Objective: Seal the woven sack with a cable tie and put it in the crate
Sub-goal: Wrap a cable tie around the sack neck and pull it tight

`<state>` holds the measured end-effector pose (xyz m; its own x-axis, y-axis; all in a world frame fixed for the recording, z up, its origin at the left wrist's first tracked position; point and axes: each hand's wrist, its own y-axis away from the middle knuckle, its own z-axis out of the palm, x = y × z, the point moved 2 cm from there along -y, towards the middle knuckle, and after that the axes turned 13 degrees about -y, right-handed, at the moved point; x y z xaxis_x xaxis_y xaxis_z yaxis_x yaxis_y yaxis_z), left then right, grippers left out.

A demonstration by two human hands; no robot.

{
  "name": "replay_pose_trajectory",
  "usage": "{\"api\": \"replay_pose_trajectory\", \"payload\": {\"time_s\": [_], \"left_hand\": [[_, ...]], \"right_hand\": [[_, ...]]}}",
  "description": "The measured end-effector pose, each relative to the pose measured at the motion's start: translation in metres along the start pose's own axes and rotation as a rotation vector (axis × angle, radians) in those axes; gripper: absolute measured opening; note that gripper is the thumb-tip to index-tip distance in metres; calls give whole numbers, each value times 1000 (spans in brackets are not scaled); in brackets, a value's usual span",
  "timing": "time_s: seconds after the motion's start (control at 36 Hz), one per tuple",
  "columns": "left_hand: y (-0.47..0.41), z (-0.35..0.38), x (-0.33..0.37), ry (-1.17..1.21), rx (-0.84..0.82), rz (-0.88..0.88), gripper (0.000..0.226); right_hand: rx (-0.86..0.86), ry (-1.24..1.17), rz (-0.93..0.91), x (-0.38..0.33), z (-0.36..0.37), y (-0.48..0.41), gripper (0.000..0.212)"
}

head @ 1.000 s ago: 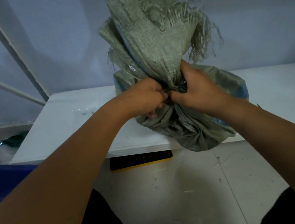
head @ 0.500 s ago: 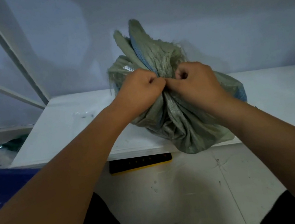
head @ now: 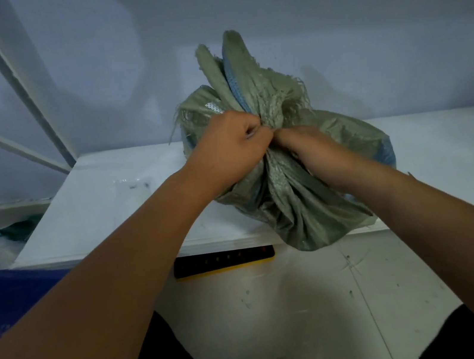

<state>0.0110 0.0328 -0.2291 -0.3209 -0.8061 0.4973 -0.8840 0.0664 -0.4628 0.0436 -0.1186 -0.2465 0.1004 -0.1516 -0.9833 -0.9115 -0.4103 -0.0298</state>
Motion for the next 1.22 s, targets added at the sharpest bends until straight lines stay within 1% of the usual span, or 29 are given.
{"api": "replay_pose_trajectory", "payload": {"time_s": [0.06,0.14,0.22,0.28,0.31,0.36,0.42,0.44,0.5,0.56,0.61,0.72,0.81,0.89,0.97,1.08,1.22], "left_hand": [[0,1,-1,23,-18,-25,39],[-1,-2,1,45,-28,-39,41],[-2,-4,2,59,-57,-66,41],[-1,-4,2,44,-87,-108,39],[-1,-4,2,31,-107,-131,38],[-1,-2,1,35,-164,-190,34],[0,1,0,54,-245,-258,32],[0,3,-1,55,-286,-289,29],[-1,4,0,67,-336,-327,25],[-1,5,2,68,-343,-337,25],[-2,3,4,42,-318,-312,26],[-5,-1,12,-94,-252,-185,28],[-9,-1,16,-218,-230,-101,27],[-10,0,20,-279,-222,-54,27],[-10,-1,25,-312,-226,-32,28],[-11,-2,30,-370,-235,-6,25],[-10,-5,31,-375,-236,-16,30]], "right_hand": [[-24,-88,14,2,0,1,27],[-48,-219,15,4,0,1,32],[19,-245,-53,3,0,-1,32],[95,-148,-135,2,-1,-3,32],[119,-65,-192,2,-3,-4,27],[128,96,-298,2,-4,-5,22],[139,217,-379,4,-7,-5,14],[147,266,-412,4,-7,-4,14],[153,333,-436,4,-8,-2,27],[143,369,-452,1,-6,-1,31],[149,363,-472,-1,-6,0,30],[167,361,-523,-5,-10,-2,35],[195,377,-564,-3,-17,-7,45],[215,404,-594,-1,-25,-11,55],[232,399,-590,-2,-31,-11,54],[250,401,-594,-3,-32,-9,44],[281,467,-646,-8,-32,-6,44]]}}
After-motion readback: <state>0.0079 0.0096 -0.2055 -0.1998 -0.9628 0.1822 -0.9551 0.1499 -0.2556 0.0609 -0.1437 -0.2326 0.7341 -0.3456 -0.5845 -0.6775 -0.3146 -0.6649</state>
